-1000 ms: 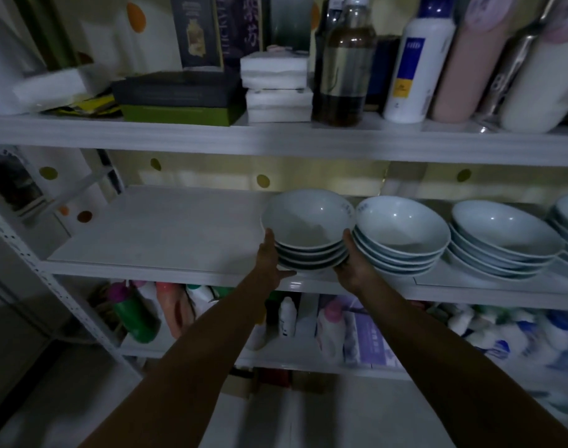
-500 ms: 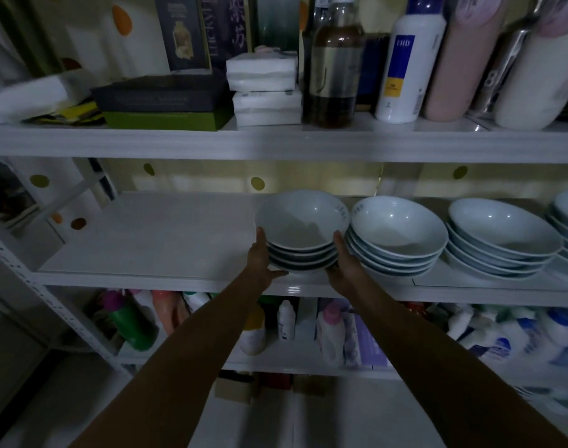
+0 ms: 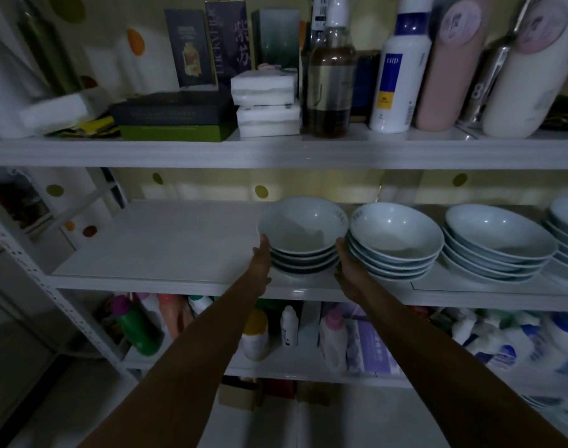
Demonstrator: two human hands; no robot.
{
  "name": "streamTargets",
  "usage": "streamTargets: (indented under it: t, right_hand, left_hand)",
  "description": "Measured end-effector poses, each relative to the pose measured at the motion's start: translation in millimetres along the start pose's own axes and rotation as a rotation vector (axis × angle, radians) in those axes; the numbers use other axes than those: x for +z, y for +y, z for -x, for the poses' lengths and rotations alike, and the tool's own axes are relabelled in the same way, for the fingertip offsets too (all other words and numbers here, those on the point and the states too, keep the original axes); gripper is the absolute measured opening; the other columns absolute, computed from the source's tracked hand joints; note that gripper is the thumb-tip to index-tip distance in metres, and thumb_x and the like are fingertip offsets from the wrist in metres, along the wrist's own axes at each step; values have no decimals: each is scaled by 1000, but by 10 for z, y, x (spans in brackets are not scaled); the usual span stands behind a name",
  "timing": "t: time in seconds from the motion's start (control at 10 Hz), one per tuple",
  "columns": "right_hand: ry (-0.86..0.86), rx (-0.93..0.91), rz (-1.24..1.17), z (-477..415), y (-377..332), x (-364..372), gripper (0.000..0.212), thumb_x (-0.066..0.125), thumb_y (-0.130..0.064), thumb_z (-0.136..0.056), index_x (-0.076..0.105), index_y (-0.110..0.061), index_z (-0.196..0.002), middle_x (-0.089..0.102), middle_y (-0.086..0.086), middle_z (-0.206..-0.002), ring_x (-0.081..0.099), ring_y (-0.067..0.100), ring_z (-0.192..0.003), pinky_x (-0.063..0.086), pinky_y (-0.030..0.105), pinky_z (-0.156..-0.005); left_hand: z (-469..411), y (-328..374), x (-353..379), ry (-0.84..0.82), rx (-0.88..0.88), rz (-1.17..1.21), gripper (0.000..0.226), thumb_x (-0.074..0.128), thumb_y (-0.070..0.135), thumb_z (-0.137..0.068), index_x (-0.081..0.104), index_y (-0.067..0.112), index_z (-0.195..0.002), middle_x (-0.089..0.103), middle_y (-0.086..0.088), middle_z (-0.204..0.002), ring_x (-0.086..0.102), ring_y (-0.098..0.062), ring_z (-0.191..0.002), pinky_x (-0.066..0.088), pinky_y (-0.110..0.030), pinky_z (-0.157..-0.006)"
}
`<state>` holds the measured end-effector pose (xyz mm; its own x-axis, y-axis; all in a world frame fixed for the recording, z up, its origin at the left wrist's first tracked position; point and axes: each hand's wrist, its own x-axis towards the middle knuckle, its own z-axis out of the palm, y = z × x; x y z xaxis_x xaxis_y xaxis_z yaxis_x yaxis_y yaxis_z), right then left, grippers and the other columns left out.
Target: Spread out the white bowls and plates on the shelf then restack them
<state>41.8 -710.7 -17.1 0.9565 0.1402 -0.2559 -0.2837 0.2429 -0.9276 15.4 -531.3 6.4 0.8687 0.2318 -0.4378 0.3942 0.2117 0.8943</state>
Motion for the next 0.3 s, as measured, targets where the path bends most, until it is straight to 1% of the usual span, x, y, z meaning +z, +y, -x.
streamTargets:
  t: [0.1,0.2,0.3]
  right_hand:
    - [50,-71,404,160,-36,-120,75,51,-60,-86,30,-25,-149,31,0,-154,33,22,-140,30,35,-114]
    - [-16,-176,848,308,-68,-337,73,60,-45,-87,34,-11,-146,40,9,-149,41,24,-135,32,26,-107]
    - [-25,-256,1336,465,-51,-556,98,57,-64,-79,21,-4,-148,38,17,-148,43,31,-133,38,39,-109]
  left_hand:
    - [128,-28,-44,109,91,-321,77,22,62,-94,9,12,-152,12,-10,-160,17,-30,-146,16,-46,-120]
    - [246,-171,-172,179,162,-759,75,27,55,-96,8,9,-152,4,-13,-160,4,-31,-148,8,-47,-121]
    - [456,-339,-268,237,267,-1040,80,23,59,-95,-6,12,-152,-11,-11,-160,-8,-29,-148,4,-48,-120]
